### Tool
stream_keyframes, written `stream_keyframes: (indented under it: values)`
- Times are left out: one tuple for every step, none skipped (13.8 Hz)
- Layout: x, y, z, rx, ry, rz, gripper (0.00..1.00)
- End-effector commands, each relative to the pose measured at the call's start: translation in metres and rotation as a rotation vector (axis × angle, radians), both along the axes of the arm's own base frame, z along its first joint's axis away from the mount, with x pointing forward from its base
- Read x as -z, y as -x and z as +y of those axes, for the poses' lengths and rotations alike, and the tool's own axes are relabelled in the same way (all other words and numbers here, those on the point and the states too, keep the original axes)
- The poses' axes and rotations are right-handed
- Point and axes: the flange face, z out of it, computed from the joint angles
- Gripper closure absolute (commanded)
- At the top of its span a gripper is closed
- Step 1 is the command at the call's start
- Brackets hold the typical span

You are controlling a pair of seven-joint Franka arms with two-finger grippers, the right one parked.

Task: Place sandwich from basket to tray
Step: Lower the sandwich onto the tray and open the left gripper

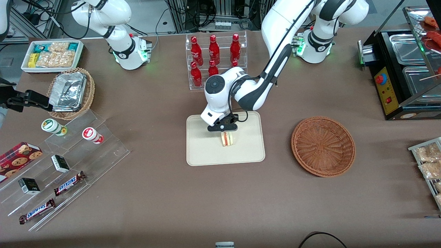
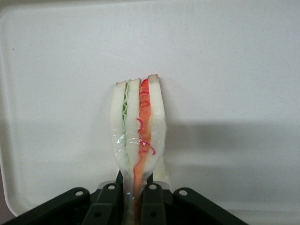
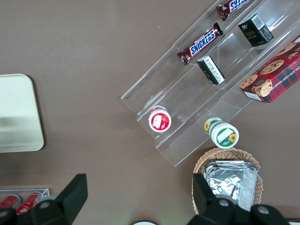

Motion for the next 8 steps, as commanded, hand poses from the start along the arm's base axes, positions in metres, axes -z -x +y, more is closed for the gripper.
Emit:
stream_keyframes:
  values:
    - [0.002,0.008,-0.004,0.018,-0.006,-0.01,0.65]
    - [-0.002,0.005,-0.004,0.009,0.0,-0.015,0.1]
    - [-0.006,0.002,-0.003,-0.005,0.008,-0.018,0.0]
    - [-0.012,0.0,-0.002,-0.011,0.013,-0.021,0.0]
    - [-0.021,-0.002,-0.001,-0.016,0.019,-0.029,0.0]
    - [-0.032,-0.003,0.002,-0.022,0.014,-0.029,0.0]
    - [-0.049,-0.005,0.006,-0.025,0.007,-0.028,0.0]
    - [-0.069,-0.006,0.008,-0.034,0.004,-0.026,0.0]
